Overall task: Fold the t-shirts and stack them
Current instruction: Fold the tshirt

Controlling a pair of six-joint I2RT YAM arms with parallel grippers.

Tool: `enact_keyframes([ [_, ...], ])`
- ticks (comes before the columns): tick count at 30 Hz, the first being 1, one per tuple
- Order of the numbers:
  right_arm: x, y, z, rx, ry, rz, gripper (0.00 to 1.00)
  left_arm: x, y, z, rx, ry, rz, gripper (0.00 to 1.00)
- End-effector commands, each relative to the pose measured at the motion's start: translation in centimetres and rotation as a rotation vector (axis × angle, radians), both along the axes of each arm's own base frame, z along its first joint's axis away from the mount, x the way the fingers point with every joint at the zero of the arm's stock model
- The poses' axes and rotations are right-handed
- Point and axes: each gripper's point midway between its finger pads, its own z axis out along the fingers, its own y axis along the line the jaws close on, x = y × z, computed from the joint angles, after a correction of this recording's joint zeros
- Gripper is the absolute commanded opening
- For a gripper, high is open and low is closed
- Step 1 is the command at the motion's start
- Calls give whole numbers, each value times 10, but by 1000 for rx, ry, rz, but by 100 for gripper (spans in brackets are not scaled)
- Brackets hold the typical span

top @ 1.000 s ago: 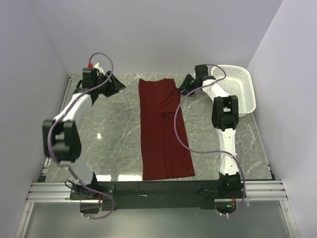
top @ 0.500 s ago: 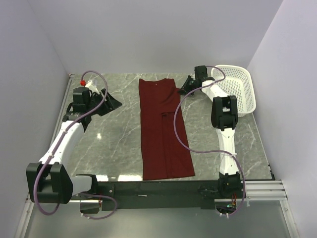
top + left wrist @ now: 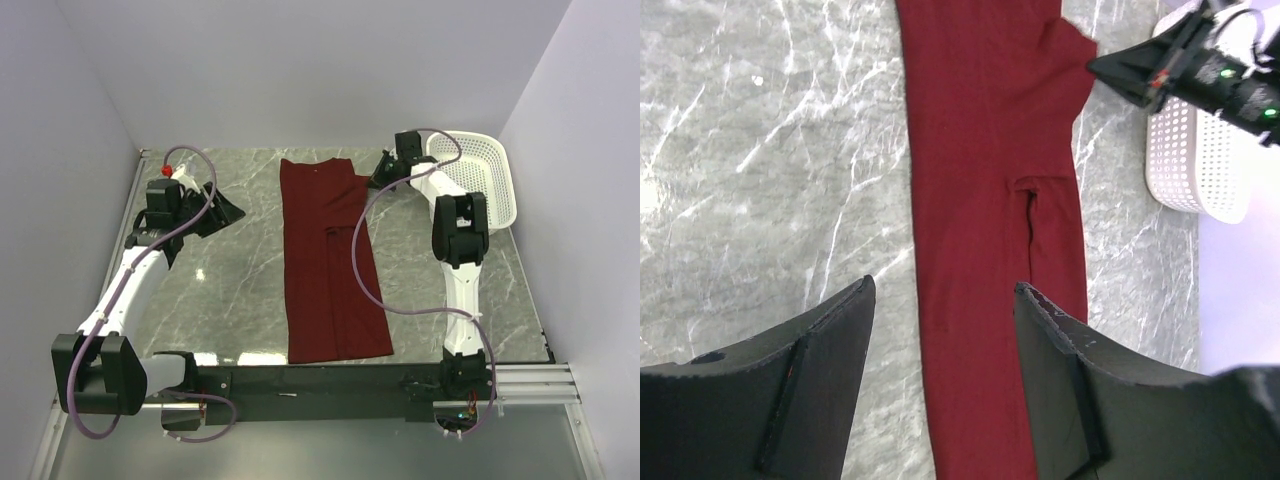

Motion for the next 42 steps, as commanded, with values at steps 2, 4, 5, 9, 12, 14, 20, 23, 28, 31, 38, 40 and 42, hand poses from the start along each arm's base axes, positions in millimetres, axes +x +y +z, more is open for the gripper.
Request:
enact_keyframes([
  [2,10,9,67,-45,-179,24,5,-3,1,10,2,-48,-6,63],
  [4,9,12,69,-50,-190,32,5,-4,1,10,1,-47,-9,63],
  [5,8,13,70,-56,-191,35,5,-5,1,10,1,-47,-9,63],
  [9,7,29,74,-80,-213,80,5,-6,1,9,3,-43,-10,63],
  [12,5,39,76,-106,-226,105,5,-8,1,8,1,-41,-9,63],
  [14,1,50,76,-122,-232,129,6,-9,1,8,3,-41,-10,63],
  [20,-8,74,83,-160,-267,180,6,-9,0,5,0,-34,-15,63],
  [23,-10,84,83,-182,-277,206,7,-10,-1,5,-3,-33,-17,63],
  [28,-16,103,78,-211,-272,253,8,-10,0,5,-1,-35,-15,63],
  [31,-22,116,75,-233,-278,293,8,-11,1,4,2,-33,-15,63],
  [38,-54,152,64,-250,-269,526,40,-10,0,4,-3,-33,-19,63],
  [40,-68,162,66,-206,-280,640,47,-9,0,6,-3,-36,-19,63],
  [42,-77,156,72,-228,-312,712,51,-9,0,7,-2,-38,-20,63],
])
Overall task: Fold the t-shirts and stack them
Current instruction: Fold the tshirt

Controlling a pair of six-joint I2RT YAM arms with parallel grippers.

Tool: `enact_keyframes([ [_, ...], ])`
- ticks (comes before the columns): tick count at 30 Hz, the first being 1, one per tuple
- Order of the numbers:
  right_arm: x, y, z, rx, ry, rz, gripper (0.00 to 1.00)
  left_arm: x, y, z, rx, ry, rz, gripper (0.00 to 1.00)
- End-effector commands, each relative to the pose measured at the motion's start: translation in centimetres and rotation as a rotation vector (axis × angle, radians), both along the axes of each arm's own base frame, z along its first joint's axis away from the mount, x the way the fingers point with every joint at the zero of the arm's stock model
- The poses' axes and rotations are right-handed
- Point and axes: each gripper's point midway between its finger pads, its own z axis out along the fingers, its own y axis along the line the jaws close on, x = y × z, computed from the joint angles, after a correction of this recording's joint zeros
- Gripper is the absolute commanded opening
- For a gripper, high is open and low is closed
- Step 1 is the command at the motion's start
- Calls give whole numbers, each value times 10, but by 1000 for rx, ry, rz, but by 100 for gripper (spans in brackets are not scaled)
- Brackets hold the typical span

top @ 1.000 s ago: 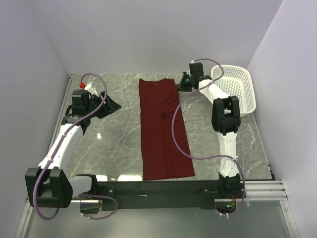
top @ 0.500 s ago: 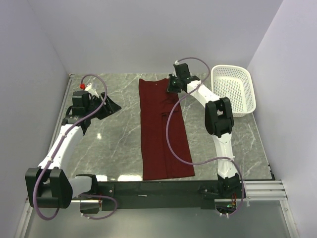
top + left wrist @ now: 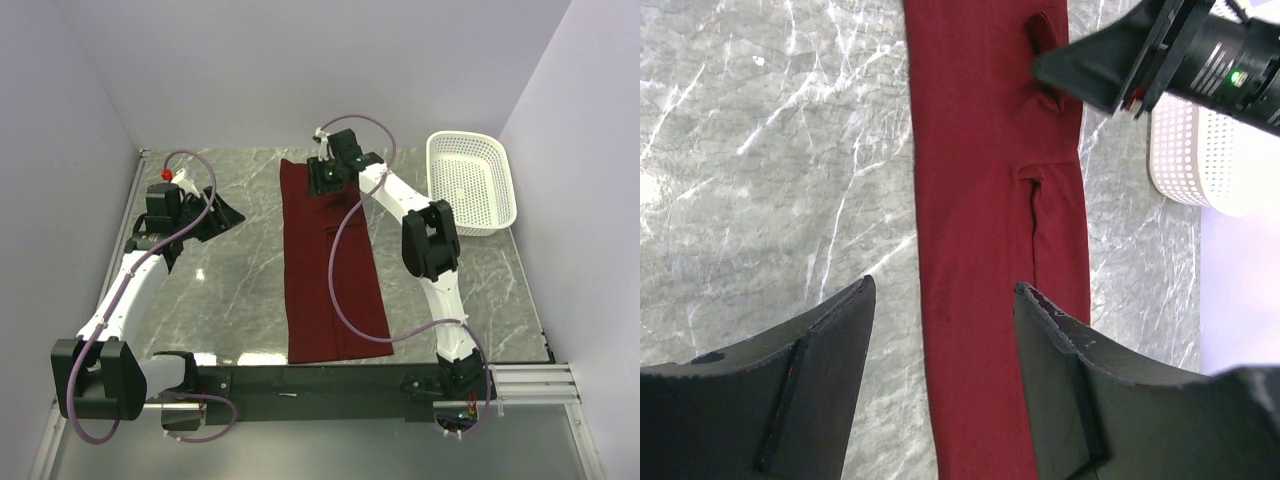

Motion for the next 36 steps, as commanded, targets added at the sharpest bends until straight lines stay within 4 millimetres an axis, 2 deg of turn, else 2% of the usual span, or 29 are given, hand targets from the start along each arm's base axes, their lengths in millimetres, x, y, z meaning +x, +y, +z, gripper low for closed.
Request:
enact_keyframes([
  [1,-17,-4,22,24,-46,198,51,0,0,15,1,-55,-18,63],
  [4,-21,-27,38,62,-89,232,51,-1,1,18,6,-64,-20,63],
  [5,-17,-46,41,69,-99,204,52,-2,1,17,6,-62,-17,63],
  [6,-15,-56,41,71,-98,192,52,-2,1,16,5,-62,-18,63],
  [8,-16,-81,33,74,-52,174,52,-3,1,15,1,-63,-21,63],
  [11,-25,-99,14,75,16,156,52,-5,-1,12,-12,-60,-26,63],
  [15,-26,-117,-5,52,35,131,53,-8,-1,10,-17,-58,-28,63],
  [20,-18,-118,-16,56,61,136,53,-11,-2,10,-18,-57,-32,63],
  [22,-14,-116,-13,64,69,136,53,-11,-1,11,-16,-58,-28,63],
  [23,-13,-116,-19,62,81,139,53,-11,0,10,-15,-57,-26,63],
  [27,-6,-117,-21,48,87,112,51,-13,-1,10,-19,-57,-26,63],
  [36,-14,-123,-35,5,166,107,50,-13,-1,14,-22,-64,-28,63],
])
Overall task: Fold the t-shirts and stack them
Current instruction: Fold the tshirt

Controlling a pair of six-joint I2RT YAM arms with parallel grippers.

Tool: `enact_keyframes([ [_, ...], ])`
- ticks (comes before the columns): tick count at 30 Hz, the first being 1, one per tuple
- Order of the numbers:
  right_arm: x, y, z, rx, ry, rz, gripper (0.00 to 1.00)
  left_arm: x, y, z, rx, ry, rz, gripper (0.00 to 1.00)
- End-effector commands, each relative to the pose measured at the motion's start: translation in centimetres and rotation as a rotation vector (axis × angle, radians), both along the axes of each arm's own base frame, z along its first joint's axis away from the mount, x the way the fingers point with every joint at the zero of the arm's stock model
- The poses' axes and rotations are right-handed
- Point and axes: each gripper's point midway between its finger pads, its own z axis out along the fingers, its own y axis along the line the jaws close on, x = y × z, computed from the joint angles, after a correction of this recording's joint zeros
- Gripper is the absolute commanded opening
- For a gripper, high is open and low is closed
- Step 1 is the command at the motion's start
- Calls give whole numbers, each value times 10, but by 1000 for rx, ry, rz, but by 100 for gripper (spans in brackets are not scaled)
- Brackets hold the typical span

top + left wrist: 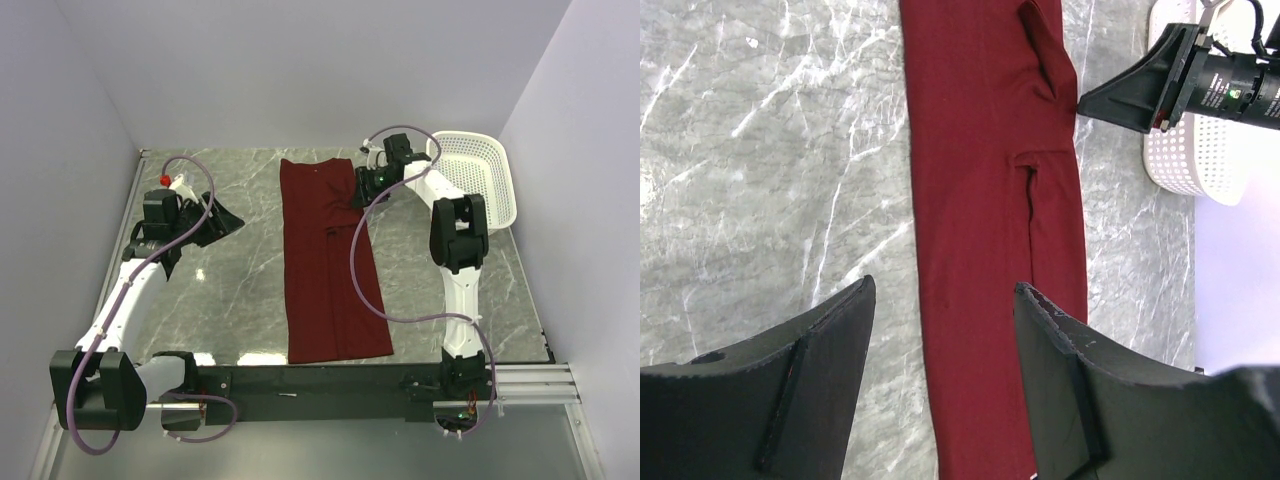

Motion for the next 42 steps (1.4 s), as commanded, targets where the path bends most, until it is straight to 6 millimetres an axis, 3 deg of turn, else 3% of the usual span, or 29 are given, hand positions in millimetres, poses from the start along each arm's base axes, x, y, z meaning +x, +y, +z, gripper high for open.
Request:
enact_keyframes([
  [1,3,0,7,-19,3,9,50,-1,-2,15,-11,-55,-18,63],
  [9,5,3,-9,-36,61,-7,39,-3,-1,16,-10,-57,-16,63],
  [15,6,8,-15,-44,80,-11,38,-4,0,17,-3,-58,-13,63],
  [19,2,6,-13,-47,72,-6,24,-4,0,19,-8,-62,-14,63],
  [21,2,3,-4,-53,46,-12,18,-4,0,18,-9,-62,-14,63],
  [30,-10,0,20,-74,-7,-6,12,-5,-1,23,-15,-72,-18,63],
  [42,-11,25,37,-189,-114,49,11,-9,0,26,-13,-78,-14,63],
])
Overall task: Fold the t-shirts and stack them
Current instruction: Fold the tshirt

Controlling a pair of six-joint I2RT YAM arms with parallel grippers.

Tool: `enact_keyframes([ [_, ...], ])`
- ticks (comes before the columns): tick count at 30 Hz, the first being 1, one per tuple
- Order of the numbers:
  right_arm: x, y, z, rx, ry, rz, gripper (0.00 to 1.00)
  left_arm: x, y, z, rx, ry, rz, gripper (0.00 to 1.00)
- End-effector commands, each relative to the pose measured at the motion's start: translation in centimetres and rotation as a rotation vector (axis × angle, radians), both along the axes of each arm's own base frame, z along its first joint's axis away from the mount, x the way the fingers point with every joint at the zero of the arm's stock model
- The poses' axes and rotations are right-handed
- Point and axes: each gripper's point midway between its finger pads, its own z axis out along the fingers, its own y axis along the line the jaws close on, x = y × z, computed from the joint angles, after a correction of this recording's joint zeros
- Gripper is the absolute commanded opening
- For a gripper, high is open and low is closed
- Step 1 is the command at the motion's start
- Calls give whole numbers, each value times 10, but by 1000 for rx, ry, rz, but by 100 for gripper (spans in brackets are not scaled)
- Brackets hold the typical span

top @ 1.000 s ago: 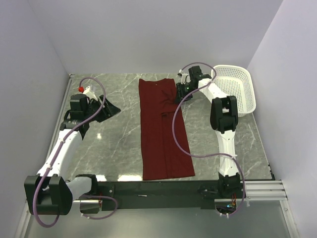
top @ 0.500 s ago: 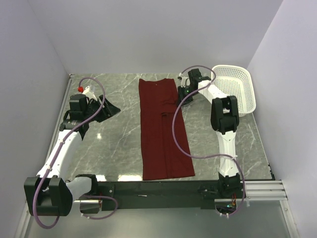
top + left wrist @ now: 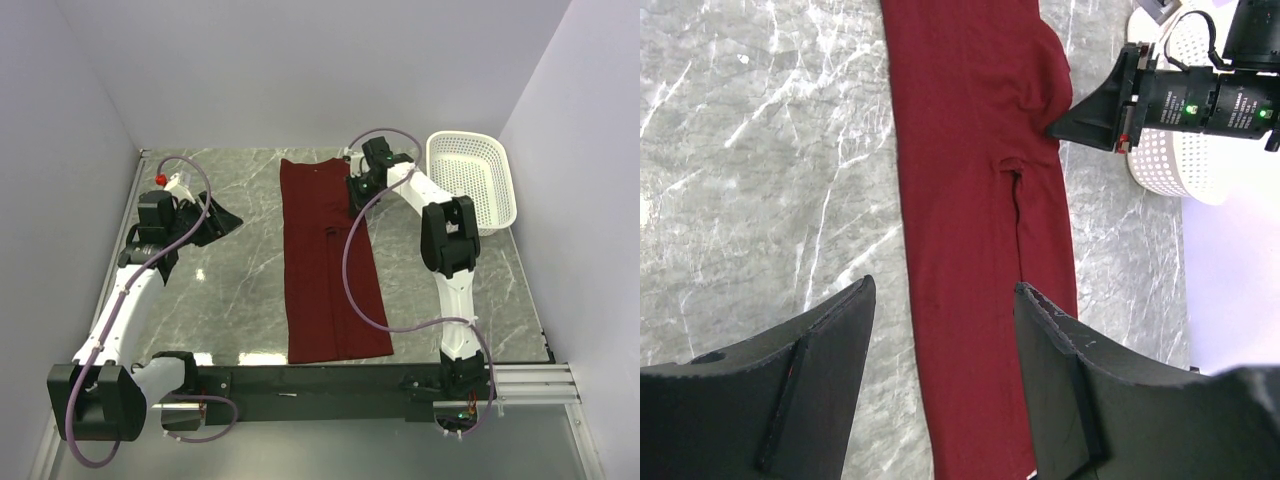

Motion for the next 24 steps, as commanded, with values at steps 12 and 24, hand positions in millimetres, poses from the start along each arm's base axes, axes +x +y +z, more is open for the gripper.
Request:
enact_keyframes([
  [12,13,-6,62,52,-105,-75,11,-7,-2,11,-14,-36,-20,63],
  [24,8,-42,46,0,-75,-121,35,-11,-8,9,-36,-36,-52,63],
])
